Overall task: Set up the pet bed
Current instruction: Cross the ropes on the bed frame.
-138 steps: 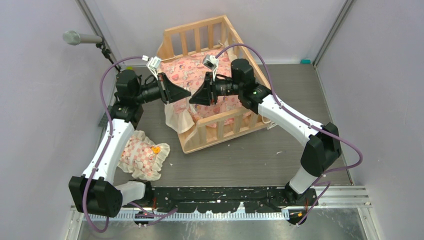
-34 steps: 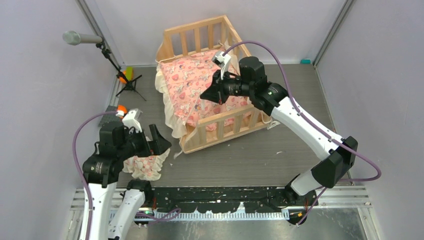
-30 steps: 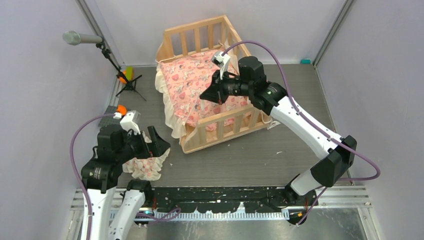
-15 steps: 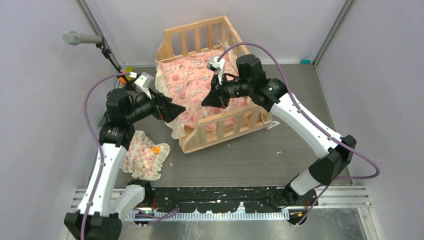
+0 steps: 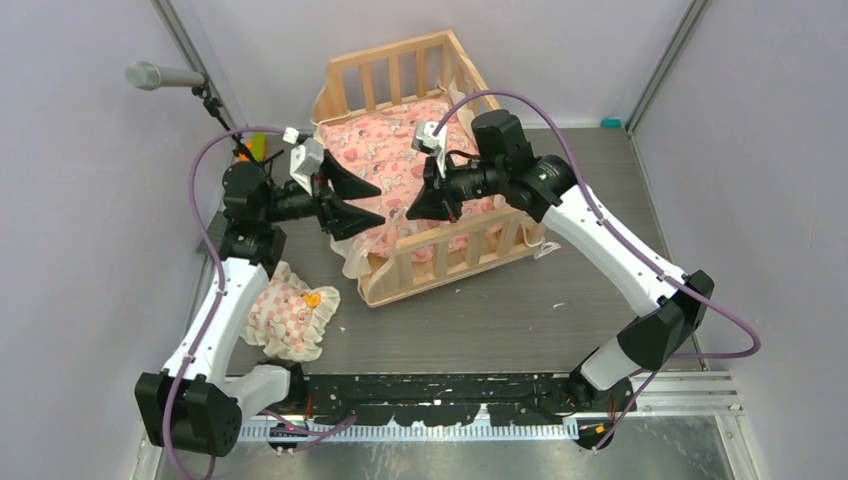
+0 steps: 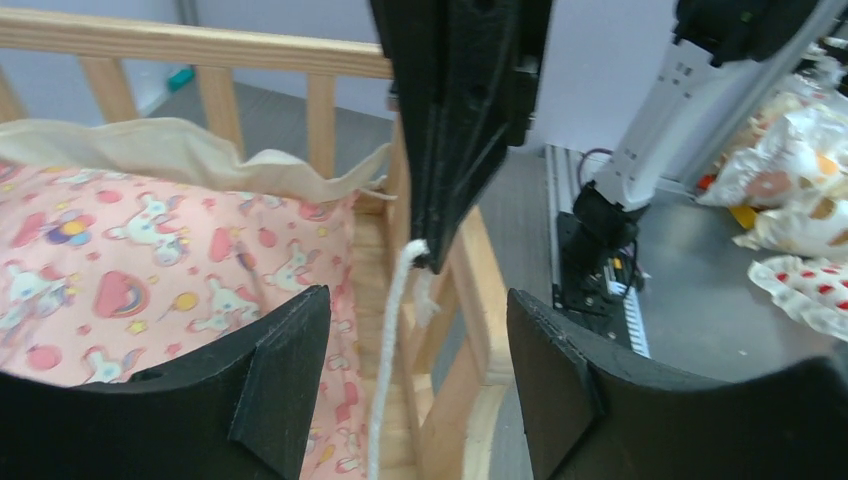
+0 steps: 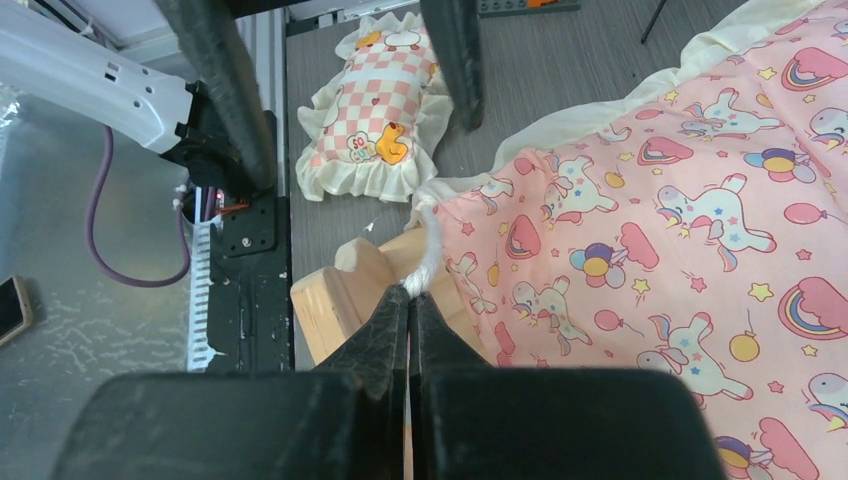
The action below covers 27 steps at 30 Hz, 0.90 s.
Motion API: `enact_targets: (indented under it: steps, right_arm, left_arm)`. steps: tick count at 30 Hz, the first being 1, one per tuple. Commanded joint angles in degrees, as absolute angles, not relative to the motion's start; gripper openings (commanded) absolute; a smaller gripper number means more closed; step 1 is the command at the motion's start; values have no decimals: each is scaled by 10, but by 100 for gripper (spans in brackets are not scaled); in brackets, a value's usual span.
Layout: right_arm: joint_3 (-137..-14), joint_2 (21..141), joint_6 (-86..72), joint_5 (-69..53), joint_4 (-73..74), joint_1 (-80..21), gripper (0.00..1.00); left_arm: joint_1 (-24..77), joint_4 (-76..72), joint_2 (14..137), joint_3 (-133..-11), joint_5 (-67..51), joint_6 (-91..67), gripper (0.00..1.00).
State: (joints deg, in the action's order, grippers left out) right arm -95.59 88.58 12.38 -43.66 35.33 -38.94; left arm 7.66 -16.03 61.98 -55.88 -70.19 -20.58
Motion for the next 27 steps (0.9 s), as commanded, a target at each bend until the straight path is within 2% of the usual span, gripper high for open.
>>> enact_targets:
  steps: [1,5,10,19,25,27]
  right_arm:
    - [-982,888,139,-448,349,-392,0]
    - [-984,888,139,-451,353,-392,0]
    - [-981,886,141,-455,353,-392,0]
    - [-977,884,141,-459,354,-393,0]
    - [-973,882,144,-458,357,-392,0]
    - [-970,880,145,-455,357,-392,0]
  left_arm:
    - [104,-199,627,-572,-767,-174,68]
    - [115,-146,641,-581,-759,-114,68]
    - [135,-64,666,-607,-756,-45,62]
    - [159,-1,690,-626,-747,18,53]
    - [164,-2,698,-637,-743,23,42]
    - [164,-2,700,-638,-739,24,34]
